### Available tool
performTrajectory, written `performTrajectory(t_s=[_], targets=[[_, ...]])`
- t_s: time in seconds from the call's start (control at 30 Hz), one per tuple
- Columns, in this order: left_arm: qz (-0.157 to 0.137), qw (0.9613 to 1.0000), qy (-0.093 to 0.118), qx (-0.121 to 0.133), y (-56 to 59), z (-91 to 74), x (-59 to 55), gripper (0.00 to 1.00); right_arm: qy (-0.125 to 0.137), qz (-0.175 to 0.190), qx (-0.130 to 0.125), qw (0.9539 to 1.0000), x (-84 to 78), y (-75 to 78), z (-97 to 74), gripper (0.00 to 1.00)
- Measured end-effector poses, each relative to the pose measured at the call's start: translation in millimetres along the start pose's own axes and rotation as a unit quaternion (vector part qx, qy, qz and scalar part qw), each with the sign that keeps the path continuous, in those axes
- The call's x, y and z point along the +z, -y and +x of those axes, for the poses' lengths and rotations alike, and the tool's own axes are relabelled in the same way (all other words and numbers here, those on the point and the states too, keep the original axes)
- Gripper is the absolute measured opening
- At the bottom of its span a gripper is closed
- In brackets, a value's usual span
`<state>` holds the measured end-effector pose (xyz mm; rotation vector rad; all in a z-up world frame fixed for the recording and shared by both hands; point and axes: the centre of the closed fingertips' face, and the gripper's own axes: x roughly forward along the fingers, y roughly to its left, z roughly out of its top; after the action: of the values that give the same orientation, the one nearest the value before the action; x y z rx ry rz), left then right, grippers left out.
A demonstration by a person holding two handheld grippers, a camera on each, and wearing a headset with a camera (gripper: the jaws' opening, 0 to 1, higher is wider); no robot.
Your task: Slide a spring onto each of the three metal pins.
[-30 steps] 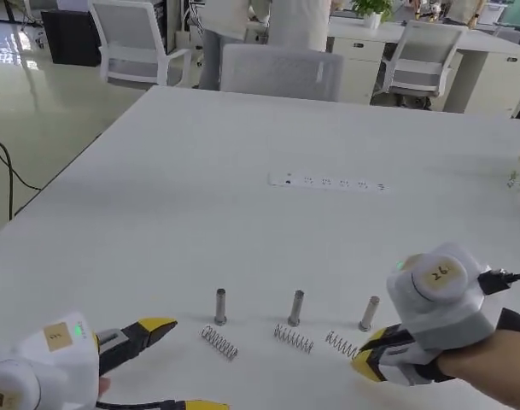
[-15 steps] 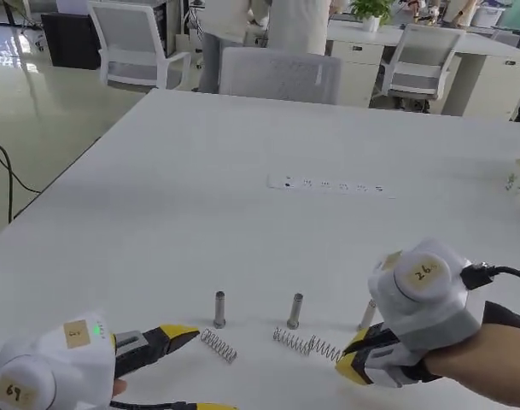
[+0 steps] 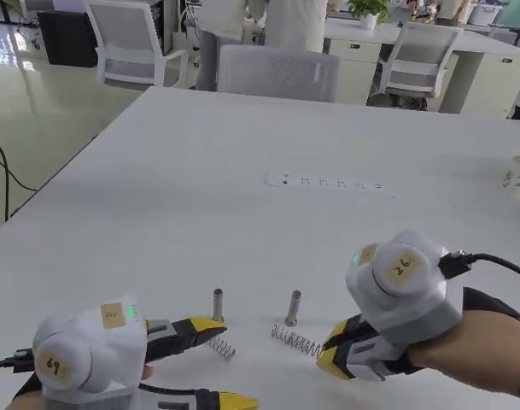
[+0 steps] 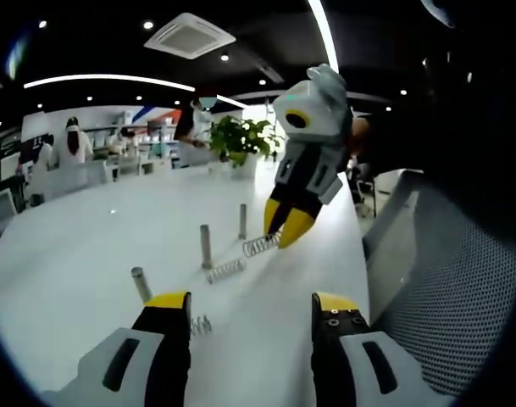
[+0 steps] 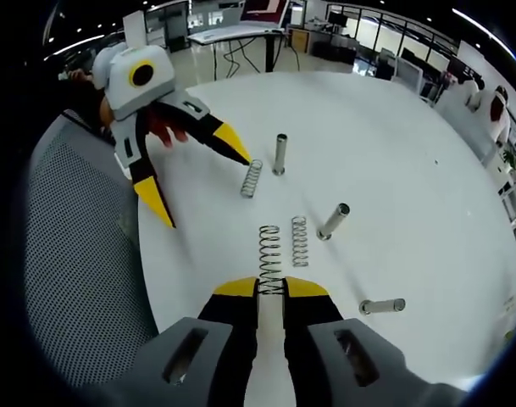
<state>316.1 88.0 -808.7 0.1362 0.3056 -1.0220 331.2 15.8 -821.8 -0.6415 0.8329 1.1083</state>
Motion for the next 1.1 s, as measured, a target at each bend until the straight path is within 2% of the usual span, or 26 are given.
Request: performTrajectory(t_s=[0.47,1.1], targets=[[0.021,0.9992,-0.002,-0.034,12.7,9.7,5.7,0.40,-0.013,-0.047,0.041,0.9980,8.7,-19.4,4.2,0.08],[0.064,0.9941,-0.017,-0.086,30.4,17.9,10.6,0.22,-0.035,-0.103,0.088,0.9901,11.2,-41.9,2.2,0.08]])
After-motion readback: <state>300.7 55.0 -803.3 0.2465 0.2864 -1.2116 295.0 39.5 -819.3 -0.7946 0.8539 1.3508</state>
